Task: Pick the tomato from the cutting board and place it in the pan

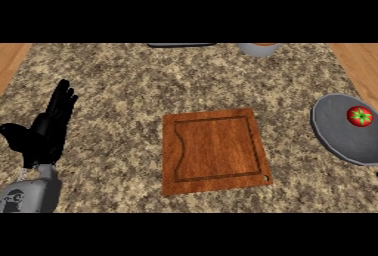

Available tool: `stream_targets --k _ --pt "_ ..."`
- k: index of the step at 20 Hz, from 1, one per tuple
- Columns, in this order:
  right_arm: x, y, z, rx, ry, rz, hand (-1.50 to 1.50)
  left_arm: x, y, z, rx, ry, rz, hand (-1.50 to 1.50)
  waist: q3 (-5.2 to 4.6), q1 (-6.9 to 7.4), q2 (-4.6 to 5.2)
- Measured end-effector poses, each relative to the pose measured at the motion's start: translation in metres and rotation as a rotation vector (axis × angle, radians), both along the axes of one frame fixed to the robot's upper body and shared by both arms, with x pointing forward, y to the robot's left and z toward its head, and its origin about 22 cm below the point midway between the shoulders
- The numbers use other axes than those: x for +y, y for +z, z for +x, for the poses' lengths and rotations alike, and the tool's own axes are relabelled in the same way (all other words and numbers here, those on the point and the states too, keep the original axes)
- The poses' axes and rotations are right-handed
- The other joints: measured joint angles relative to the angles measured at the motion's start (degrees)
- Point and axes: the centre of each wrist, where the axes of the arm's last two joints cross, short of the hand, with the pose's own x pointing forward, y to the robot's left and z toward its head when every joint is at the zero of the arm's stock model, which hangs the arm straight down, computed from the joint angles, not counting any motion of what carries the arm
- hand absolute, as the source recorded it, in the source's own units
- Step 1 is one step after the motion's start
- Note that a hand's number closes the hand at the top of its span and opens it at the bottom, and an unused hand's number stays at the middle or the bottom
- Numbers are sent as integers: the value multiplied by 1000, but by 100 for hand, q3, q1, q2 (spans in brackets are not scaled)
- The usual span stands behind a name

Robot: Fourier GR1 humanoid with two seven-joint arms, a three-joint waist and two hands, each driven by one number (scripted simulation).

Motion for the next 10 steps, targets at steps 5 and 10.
stream_targets --k 5,10 --pt "20 9 -55 -15 13 4 -150 -2 1 1 -5 -2 1 0 -5 -15 19" --pt "56 36 -99 12 11 -9 -150 -3 8 9 -16 -18 -1 0 10 105 64"
